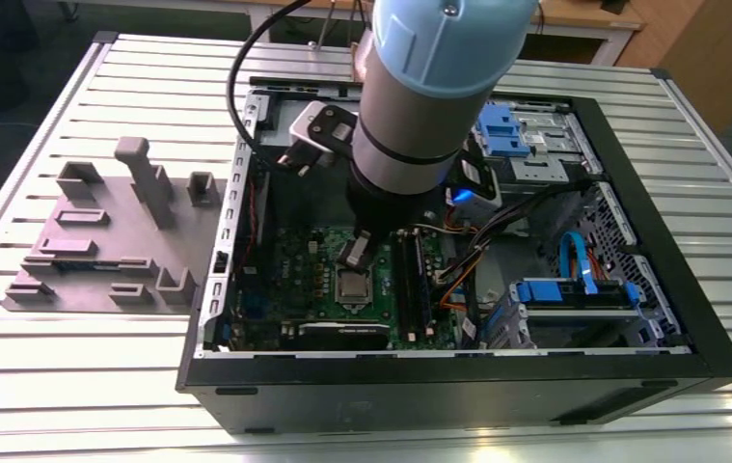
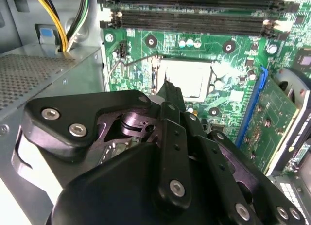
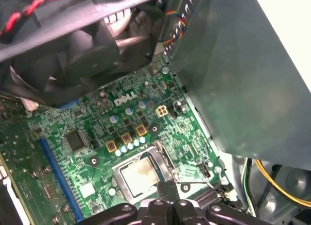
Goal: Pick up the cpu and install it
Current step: 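Install the first cpu locking lever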
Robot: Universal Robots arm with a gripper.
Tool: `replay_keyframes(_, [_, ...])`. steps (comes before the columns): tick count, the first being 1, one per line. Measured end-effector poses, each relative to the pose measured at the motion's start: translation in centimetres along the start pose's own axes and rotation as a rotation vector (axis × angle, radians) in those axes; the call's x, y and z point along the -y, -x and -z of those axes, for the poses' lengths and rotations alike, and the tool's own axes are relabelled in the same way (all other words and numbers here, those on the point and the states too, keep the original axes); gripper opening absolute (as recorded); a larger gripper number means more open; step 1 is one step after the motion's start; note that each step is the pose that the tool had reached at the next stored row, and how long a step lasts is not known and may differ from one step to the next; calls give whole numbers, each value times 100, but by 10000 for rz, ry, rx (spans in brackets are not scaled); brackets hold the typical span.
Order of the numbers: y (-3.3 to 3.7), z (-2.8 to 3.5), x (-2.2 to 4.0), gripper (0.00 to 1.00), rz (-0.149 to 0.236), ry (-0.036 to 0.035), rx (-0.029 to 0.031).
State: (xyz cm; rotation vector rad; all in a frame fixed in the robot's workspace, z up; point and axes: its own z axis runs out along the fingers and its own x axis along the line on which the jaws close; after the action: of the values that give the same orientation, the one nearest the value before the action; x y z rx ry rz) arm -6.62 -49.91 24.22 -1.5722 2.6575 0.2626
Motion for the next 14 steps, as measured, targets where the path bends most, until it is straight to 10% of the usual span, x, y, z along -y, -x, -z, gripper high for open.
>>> replay_keyframes(7, [82, 2, 143, 11, 0, 0, 0])
replay_keyframes(14, [185, -17, 96, 11, 10, 0, -4])
